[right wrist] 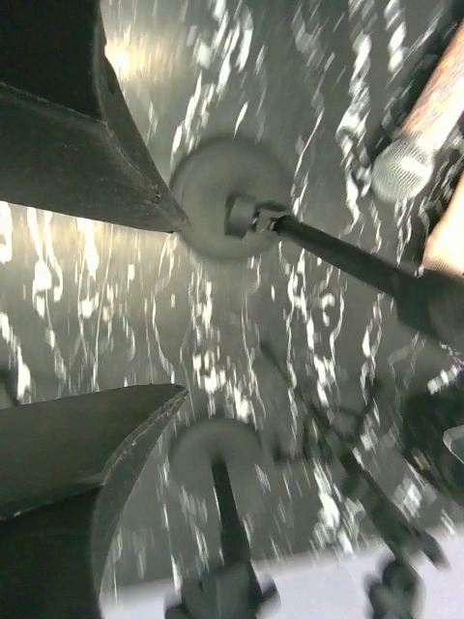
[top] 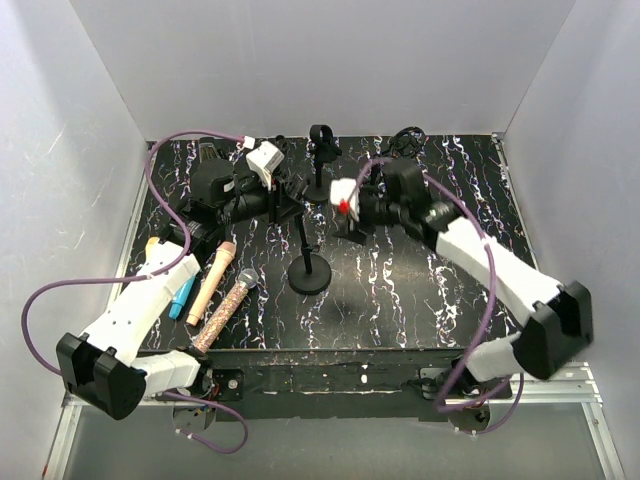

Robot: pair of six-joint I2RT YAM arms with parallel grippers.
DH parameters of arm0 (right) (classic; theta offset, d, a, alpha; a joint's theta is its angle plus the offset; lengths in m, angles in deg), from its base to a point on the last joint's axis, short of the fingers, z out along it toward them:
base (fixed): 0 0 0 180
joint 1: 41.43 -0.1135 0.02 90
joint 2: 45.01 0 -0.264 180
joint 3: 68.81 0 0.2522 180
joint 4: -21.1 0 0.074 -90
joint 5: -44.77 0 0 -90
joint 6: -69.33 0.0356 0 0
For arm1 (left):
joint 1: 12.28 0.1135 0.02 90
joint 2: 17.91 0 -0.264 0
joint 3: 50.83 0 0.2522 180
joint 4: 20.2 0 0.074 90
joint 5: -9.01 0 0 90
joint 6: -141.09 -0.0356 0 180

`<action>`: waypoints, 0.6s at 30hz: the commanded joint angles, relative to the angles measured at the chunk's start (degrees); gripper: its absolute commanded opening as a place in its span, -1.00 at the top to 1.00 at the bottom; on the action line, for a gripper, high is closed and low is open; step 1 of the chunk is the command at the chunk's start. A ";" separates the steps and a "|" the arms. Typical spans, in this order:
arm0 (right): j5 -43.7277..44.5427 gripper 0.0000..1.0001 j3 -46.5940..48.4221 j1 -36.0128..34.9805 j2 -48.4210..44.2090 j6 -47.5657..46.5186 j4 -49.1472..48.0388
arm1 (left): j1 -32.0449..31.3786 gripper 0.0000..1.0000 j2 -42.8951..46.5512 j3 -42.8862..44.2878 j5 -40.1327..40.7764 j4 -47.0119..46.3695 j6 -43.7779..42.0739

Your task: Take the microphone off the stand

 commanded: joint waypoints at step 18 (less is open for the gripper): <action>-34.62 -0.38 22.84 6.45 32.40 54.94 25.43 | 0.14 1.00 4.00 -2.78 -6.59 4.69 -12.15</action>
